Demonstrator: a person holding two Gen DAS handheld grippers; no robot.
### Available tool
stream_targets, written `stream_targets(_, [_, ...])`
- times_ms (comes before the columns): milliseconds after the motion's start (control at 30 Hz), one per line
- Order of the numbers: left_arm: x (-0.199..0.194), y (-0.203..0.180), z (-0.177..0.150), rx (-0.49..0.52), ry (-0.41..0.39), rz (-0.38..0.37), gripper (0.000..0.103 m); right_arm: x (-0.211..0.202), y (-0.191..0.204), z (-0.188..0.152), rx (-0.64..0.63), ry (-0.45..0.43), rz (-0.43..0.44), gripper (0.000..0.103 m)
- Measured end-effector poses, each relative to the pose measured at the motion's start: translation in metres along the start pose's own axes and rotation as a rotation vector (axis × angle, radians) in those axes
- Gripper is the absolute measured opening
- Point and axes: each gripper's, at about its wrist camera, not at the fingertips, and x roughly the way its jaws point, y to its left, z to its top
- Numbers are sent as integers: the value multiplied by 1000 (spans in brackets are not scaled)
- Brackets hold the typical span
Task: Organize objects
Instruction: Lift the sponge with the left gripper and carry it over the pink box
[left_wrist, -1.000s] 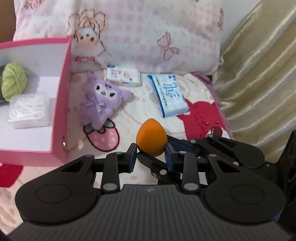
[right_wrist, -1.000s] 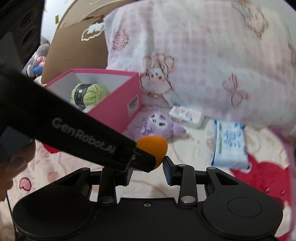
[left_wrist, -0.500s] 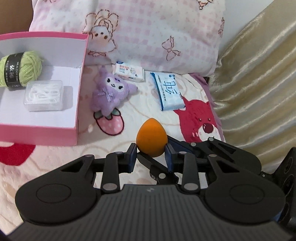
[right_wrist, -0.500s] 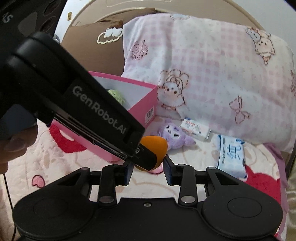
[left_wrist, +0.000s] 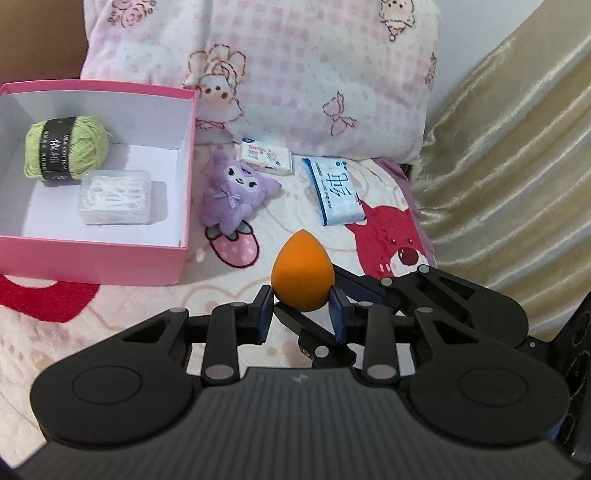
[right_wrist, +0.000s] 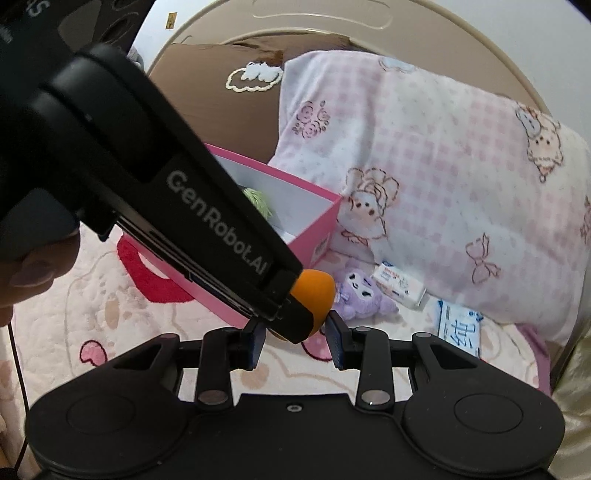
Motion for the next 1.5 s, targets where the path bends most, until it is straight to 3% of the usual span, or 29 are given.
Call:
stream_targets(333, [-30,13,18,7,-22,7,31,-4,15,29,-28,-29,-2,40])
stream_targets(567, [-53,36,23,-31,-25,7,31,-1,26,54,-76,-8,72,40])
stream_targets(767, [-78,54,45,-45,-57,-19,30,-1,29,85,-123,-41,111,40])
stream_targets(1033, [-81,75,78,-65,-69,45,30,30,32,122,-157,-30,166,40])
stream_targets(1167, [-71,94,100,-105,-59,65,30,57,27,142,-106,6,195,40])
stream_targets(1500, [-25,141,136,-220,3,64,30,132,18,176,-149,197,239,40])
